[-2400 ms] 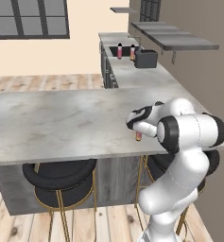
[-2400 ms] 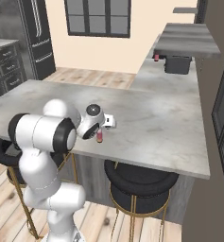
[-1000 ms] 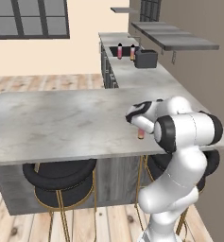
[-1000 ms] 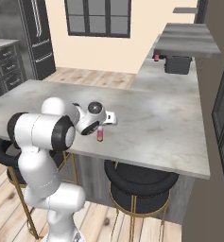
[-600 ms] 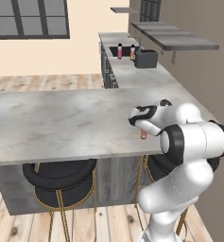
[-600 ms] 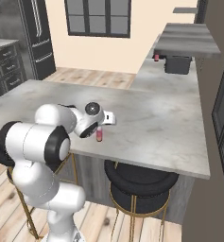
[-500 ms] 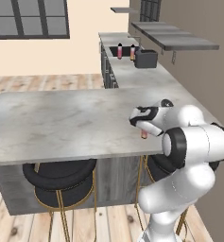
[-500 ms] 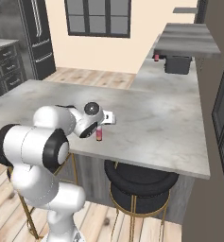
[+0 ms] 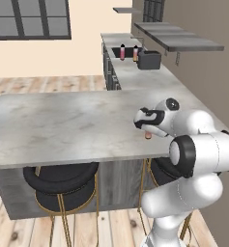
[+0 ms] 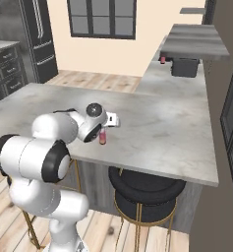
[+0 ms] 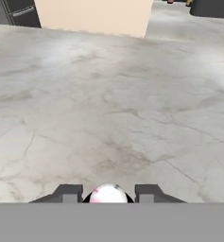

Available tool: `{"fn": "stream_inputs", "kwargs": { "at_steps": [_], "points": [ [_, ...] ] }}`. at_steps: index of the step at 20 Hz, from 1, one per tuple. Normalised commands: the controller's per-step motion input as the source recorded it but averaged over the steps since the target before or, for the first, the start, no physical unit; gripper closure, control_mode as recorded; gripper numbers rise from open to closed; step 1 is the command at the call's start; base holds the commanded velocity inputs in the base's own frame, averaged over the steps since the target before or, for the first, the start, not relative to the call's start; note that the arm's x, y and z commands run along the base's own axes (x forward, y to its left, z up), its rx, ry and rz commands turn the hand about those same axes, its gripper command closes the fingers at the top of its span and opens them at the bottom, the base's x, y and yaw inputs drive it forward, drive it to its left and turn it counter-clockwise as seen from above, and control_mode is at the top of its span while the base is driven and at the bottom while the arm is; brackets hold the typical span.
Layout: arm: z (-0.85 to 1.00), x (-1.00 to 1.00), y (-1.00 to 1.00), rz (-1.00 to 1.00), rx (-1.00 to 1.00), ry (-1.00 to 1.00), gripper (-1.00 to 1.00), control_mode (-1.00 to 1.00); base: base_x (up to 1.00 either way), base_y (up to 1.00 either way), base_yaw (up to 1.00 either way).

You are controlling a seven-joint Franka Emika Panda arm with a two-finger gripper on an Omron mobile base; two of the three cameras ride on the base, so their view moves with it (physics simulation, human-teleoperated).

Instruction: Place the large bottle from the dining counter next to the other large bottle outside the sink, and place the small bottle from the dining counter next to the other small bottle inside the sink.

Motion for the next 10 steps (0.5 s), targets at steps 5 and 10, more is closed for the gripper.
{"fn": "stream_inputs", "kwargs": {
  "at_steps": [5,10],
  "points": [
    [0.00,0.00,0.00,0.00,0.00,0.00,1.00,1.00,-0.84,0.11,0.00],
    [0.00,0.00,0.00,0.00,0.00,0.00,1.00,1.00,-0.53,0.45,0.00]
  ]
}}
